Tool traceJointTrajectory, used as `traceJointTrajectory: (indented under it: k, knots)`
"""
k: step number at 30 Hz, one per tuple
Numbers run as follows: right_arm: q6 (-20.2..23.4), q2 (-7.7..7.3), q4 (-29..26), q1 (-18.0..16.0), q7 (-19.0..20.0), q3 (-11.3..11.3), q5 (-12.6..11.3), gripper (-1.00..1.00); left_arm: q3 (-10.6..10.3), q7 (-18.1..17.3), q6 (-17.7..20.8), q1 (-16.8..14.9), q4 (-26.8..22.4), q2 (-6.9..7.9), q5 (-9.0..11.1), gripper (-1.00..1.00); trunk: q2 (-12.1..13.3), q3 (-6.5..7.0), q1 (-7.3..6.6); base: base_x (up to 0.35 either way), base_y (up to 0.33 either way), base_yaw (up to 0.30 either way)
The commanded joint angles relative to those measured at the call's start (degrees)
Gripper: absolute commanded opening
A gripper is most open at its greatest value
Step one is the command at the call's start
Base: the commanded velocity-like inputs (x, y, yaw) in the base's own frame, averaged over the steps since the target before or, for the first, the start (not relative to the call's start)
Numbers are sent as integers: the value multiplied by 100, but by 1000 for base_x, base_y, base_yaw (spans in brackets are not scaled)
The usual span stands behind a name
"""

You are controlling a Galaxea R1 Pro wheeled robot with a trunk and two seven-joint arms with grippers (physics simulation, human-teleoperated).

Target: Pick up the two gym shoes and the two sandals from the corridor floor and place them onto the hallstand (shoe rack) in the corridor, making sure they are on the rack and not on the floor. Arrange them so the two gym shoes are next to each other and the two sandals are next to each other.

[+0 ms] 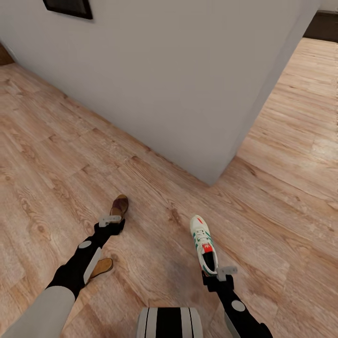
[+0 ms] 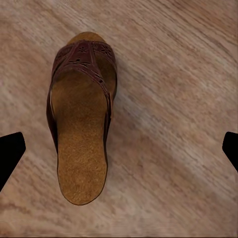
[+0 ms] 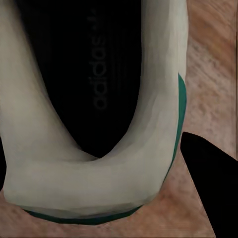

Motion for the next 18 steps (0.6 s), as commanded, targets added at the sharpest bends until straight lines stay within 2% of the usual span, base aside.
traceJointTrajectory:
  k: [1, 7, 10, 14, 15, 16, 18]
  knots:
    - [-42, 2, 6, -1, -20, -6, 52, -100, 11, -35, 20, 19, -3, 0, 53, 100, 0, 20, -3, 0, 0, 0]
    - [-214, 2, 9, -1, -9, 0, 55, -100, 18, -36, 13, 144, 13, 19, 62, 100, 9, 153, -19, 0, 0, 0]
    - [-265, 3, 6, -1, -7, 8, 55, -100, 59, -33, -2, 413, 14, 54, 80, 100, 13, 219, -26, 0, 0, 0]
    - [-273, 2, 8, -1, -6, 9, 55, -100, 61, -3, -179, 579, 16, 60, 53, 100, 18, 308, -37, 0, 0, 0]
    - [-276, 2, 10, -1, -6, 9, 57, -100, 63, 12, -307, 672, 16, 61, 44, 100, 19, 330, -39, 0, 0, 0]
    - [-290, -19, -1, 1, -6, 1, 55, -100, 77, 79, -718, 1472, 8, 108, 27, 100, 21, 360, -42, 0, 0, -89]
    - [-289, -21, -4, 2, -6, 1, 58, -100, 80, 98, -726, 1546, 5, 129, 29, 100, 23, 421, -47, 0, 0, -78]
